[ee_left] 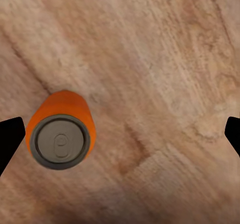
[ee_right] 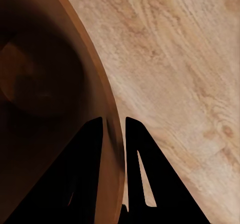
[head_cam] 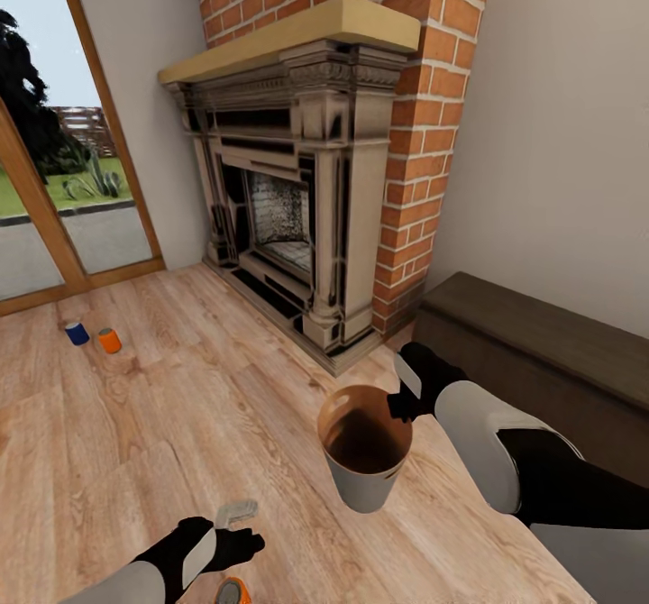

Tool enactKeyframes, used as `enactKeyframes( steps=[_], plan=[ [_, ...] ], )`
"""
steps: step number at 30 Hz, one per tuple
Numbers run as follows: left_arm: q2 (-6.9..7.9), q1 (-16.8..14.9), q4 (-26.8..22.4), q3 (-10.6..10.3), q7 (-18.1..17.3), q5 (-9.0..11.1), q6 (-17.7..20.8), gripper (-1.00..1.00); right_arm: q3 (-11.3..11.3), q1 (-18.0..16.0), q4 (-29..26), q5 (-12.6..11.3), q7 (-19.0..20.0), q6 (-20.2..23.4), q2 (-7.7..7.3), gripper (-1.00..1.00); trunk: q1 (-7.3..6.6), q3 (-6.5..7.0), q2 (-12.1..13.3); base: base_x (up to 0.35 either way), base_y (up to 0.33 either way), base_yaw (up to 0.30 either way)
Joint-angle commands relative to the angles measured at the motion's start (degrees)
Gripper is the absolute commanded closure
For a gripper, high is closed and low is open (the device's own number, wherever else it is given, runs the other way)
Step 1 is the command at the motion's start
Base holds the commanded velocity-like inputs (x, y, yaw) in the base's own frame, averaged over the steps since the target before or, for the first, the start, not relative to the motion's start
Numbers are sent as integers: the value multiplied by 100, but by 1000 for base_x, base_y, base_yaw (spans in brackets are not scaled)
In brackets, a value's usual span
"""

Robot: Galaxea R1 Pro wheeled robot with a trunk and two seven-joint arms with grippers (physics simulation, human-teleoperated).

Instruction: Put the three can of soda from the living room inside the tash can in the kitchen.

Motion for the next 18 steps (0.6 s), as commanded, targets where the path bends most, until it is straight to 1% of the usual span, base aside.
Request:
enactKeyframes(
  steps=[1,6,18],
  plan=[
    [2,0,1,1,0,0,-2,-100,-28,-3,-2,-66,15,0,2,100,22,-18,-42,0,0,-7],
    [15,2,10,9,16,-2,-6,-100,-27,-3,1,-66,15,0,2,100,132,-107,-243,0,0,-3],
    [35,6,6,11,36,5,-15,-100,-26,-3,7,-66,14,0,6,100,132,-107,-243,0,0,0]
  ],
)
